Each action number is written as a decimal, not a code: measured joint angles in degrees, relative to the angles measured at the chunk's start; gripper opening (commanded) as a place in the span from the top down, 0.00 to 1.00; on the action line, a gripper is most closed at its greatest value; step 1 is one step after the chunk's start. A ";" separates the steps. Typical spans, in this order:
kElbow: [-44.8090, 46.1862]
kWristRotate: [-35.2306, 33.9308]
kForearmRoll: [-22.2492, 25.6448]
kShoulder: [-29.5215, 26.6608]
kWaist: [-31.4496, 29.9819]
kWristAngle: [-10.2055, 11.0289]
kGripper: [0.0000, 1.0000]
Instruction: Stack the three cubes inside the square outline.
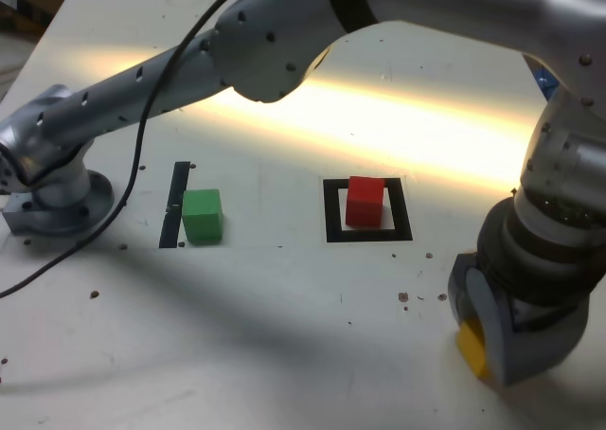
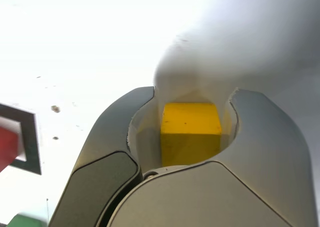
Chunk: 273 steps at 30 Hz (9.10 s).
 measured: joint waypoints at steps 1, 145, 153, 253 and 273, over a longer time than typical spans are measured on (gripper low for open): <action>0.71 -0.98 0.12 -0.41 0.02 0.92 0.65; 93.70 -40.41 -29.86 -49.06 18.42 -11.90 0.60; 95.00 -40.64 -31.00 -48.99 18.41 -11.94 0.82; 57.24 -36.69 -4.13 -45.61 18.37 0.68 0.00; 96.78 -43.27 -26.50 -60.21 18.37 -3.99 0.00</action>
